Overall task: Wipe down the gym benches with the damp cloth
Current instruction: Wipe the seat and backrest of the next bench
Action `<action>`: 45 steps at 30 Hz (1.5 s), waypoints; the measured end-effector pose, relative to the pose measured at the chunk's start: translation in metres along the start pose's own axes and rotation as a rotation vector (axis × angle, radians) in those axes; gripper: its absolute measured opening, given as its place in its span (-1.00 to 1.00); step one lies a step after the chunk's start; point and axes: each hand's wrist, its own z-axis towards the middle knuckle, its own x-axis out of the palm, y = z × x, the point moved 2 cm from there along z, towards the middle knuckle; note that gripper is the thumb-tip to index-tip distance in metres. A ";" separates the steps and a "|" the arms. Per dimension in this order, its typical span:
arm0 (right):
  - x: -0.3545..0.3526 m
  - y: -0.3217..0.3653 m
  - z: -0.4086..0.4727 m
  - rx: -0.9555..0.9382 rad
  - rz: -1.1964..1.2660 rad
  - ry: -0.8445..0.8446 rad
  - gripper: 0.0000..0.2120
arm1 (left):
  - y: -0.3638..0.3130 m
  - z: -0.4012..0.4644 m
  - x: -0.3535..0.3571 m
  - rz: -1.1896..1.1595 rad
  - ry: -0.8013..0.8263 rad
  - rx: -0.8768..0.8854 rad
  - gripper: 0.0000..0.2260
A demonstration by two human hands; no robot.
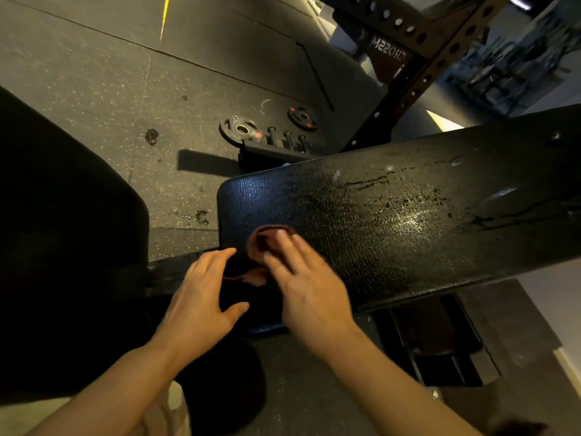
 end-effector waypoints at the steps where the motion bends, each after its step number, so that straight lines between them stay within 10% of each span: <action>1: -0.003 -0.018 -0.004 0.071 -0.016 -0.042 -0.44 | 0.000 -0.001 -0.002 -0.010 0.004 -0.005 -0.23; 6: -0.008 -0.032 -0.010 0.365 -0.045 -0.091 -0.41 | -0.002 -0.002 -0.003 -0.069 0.007 -0.061 -0.24; 19: 0.015 0.027 -0.023 -0.171 0.044 -0.087 -0.53 | 0.015 -0.012 -0.011 -0.188 0.071 -0.053 -0.34; 26: -0.028 -0.044 -0.017 0.264 0.065 -0.584 -0.52 | 0.013 -0.007 -0.004 -0.175 0.021 -0.138 -0.42; 32: 0.012 0.040 -0.024 -0.153 0.080 -0.195 -0.38 | 0.010 -0.008 -0.002 -0.152 -0.005 -0.150 -0.33; 45: -0.001 0.006 -0.024 -0.306 0.099 -0.119 -0.31 | -0.015 0.004 -0.007 -0.082 -0.018 -0.021 -0.46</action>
